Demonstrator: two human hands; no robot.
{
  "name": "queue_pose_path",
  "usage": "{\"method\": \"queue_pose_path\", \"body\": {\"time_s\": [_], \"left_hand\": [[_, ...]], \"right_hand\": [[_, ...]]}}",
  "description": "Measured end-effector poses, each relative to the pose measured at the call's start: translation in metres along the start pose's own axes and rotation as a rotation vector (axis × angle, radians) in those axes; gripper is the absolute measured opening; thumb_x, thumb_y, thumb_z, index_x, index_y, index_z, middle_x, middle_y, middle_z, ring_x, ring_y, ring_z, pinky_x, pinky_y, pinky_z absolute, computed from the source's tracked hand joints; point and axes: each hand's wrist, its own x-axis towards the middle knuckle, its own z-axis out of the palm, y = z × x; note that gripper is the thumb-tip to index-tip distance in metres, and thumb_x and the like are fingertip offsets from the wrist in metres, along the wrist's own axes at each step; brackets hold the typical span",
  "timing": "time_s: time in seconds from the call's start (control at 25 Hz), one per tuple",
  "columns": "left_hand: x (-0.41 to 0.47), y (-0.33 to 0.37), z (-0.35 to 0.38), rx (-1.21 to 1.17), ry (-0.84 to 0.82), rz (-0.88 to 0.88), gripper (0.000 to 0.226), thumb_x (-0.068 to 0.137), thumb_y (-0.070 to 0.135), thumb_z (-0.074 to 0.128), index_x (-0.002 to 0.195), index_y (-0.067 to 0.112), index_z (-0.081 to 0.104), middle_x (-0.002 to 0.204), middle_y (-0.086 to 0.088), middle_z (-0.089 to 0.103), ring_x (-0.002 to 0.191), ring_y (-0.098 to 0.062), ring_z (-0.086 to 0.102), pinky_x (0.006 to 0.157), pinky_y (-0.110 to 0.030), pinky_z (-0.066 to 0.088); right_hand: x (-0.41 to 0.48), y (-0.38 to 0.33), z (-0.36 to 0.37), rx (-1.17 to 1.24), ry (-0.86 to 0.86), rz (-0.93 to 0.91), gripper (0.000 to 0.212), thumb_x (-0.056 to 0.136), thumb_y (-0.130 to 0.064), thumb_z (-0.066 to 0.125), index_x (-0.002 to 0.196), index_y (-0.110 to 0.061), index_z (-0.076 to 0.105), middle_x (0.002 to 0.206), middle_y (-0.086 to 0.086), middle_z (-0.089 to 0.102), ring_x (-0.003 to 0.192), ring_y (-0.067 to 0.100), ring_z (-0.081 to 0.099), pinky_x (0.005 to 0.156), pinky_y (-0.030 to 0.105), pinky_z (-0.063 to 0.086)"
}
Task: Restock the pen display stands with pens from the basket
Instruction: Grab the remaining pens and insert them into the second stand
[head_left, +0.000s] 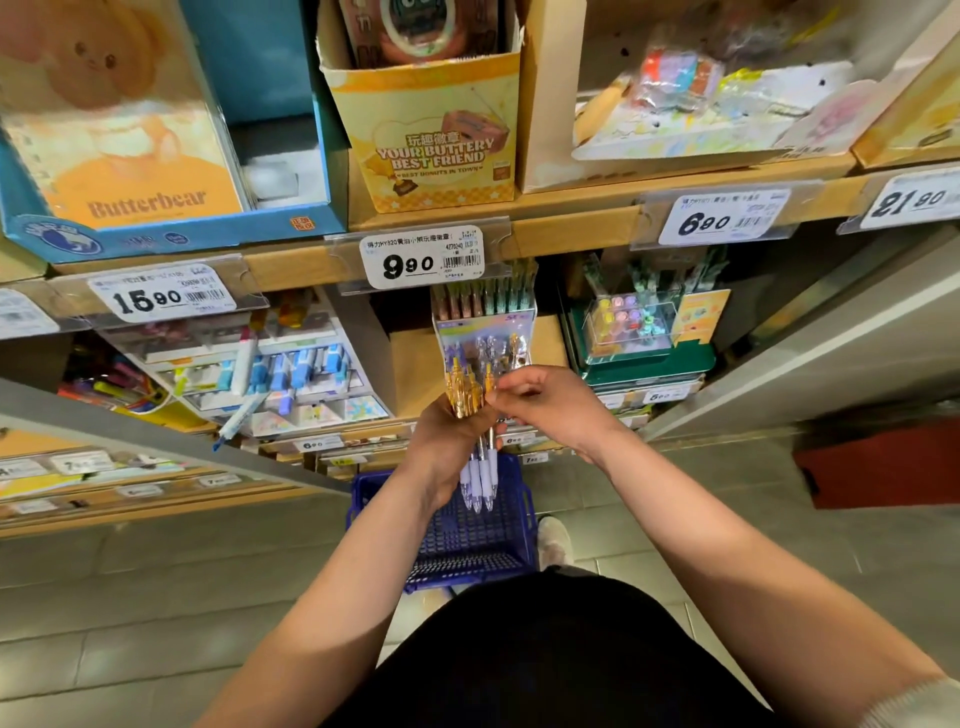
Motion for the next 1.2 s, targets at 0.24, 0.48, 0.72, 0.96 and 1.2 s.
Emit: {"method": "queue_pose_path", "body": {"time_s": [0.24, 0.48, 0.72, 0.96, 1.2], "left_hand": [[-0.004, 0.001, -0.002, 0.085, -0.039, 0.025, 0.031, 0.085, 0.028, 0.079, 0.112, 0.021, 0.065, 0.099, 0.008, 0.079, 0.095, -0.007, 0.073, 0.085, -0.025, 0.052], [0.003, 0.005, -0.004, -0.195, 0.049, -0.072, 0.023, 0.094, 0.007, 0.069, 0.116, 0.002, 0.064, 0.109, -0.015, 0.073, 0.089, -0.025, 0.071, 0.075, -0.035, 0.063], [-0.004, -0.004, -0.002, -0.273, 0.117, -0.124, 0.023, 0.098, 0.008, 0.064, 0.118, -0.001, 0.061, 0.109, -0.019, 0.072, 0.085, -0.026, 0.072, 0.076, -0.039, 0.064], [-0.009, -0.008, -0.007, -0.301, 0.108, -0.124, 0.018, 0.1, 0.008, 0.06, 0.112, -0.005, 0.061, 0.103, -0.02, 0.071, 0.078, -0.026, 0.071, 0.073, -0.037, 0.064], [-0.007, -0.011, -0.006, -0.309, 0.137, -0.138, 0.024, 0.1, 0.01, 0.062, 0.12, -0.003, 0.057, 0.101, -0.023, 0.069, 0.074, -0.025, 0.073, 0.068, -0.033, 0.062]], "right_hand": [[-0.003, -0.003, 0.002, 0.198, 0.02, 0.061, 0.013, 0.086, -0.016, 0.08, 0.098, -0.014, 0.075, 0.08, 0.001, 0.078, 0.067, 0.004, 0.071, 0.068, 0.017, 0.057], [0.007, 0.001, -0.026, 0.201, 0.277, -0.128, 0.005, 0.094, -0.017, 0.07, 0.096, -0.021, 0.072, 0.079, 0.003, 0.077, 0.073, 0.015, 0.072, 0.078, 0.03, 0.06], [0.047, 0.015, -0.048, -0.116, 0.569, -0.248, 0.008, 0.091, -0.021, 0.074, 0.096, -0.019, 0.068, 0.076, -0.018, 0.066, 0.074, -0.003, 0.065, 0.067, 0.001, 0.047], [0.079, 0.034, -0.035, -0.222, 0.552, -0.266, 0.006, 0.093, -0.019, 0.072, 0.097, -0.015, 0.069, 0.078, -0.013, 0.065, 0.075, 0.002, 0.062, 0.07, -0.005, 0.039], [0.097, 0.049, -0.026, -0.464, 0.396, -0.238, 0.008, 0.095, -0.018, 0.068, 0.101, -0.013, 0.072, 0.094, -0.001, 0.073, 0.086, 0.012, 0.068, 0.083, 0.023, 0.054]]}}
